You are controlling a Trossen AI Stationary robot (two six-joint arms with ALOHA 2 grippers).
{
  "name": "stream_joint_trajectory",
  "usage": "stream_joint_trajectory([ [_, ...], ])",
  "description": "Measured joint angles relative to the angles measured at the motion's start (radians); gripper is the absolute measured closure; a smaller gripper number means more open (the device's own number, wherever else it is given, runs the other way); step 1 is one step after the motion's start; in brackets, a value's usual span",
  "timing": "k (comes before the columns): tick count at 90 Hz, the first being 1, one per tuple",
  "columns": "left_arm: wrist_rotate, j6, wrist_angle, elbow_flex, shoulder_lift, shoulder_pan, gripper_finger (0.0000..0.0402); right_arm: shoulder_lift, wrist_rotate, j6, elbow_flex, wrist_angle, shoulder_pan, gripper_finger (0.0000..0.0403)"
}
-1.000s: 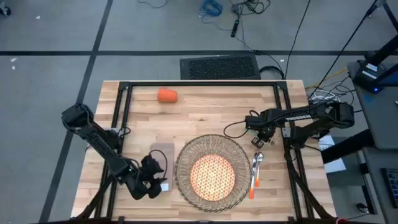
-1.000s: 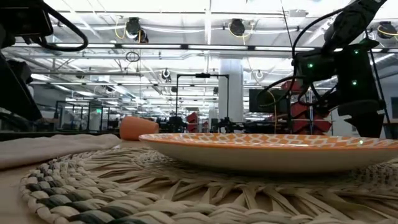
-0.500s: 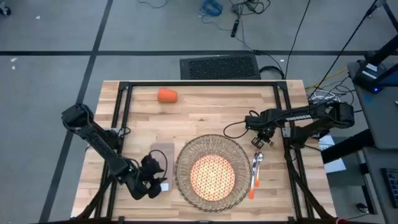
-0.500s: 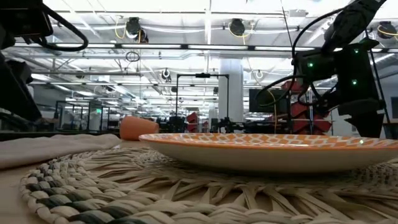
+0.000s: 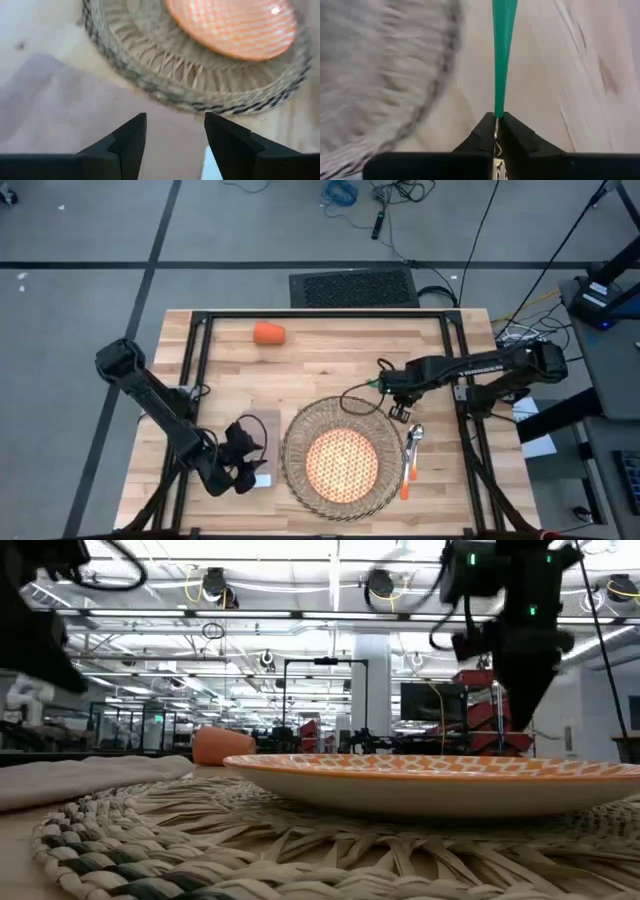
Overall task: Set table place
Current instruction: Put the green fork on the white napkin to the left of the brown mat
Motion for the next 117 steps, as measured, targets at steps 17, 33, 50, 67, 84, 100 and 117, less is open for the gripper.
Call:
stream_joint_trajectory([
  [17,0.002,0.101,-0.006,0.0,-0.102,0.023,0.0215,0.048,0.003,-0.089,0.111,-0.03,0.1,0.0403],
  [33,0.139,0.165,-0.01,0.0,-0.169,0.121,0.0215,0.219,0.028,-0.227,0.259,-0.042,0.194,0.0403],
  [50,0.353,0.278,0.029,0.0,-0.22,0.251,0.0215,0.442,0.079,-0.416,0.477,-0.063,0.28,0.0403],
  [67,0.584,0.362,0.087,-0.008,-0.235,0.403,0.0215,0.602,0.202,-0.59,0.693,-0.157,0.327,0.0403],
  [84,0.788,0.42,0.202,-0.025,-0.219,0.556,0.0215,0.685,0.292,-0.713,0.873,-0.227,0.348,0.0403],
  [100,0.963,0.447,0.379,-0.025,-0.164,0.666,0.0215,0.73,0.35,-0.794,1.005,-0.228,0.351,0.0403],
  [117,1.066,0.417,0.448,-0.025,-0.058,0.728,0.0215,0.756,0.371,-0.843,1.066,-0.229,0.349,0.0403],
])
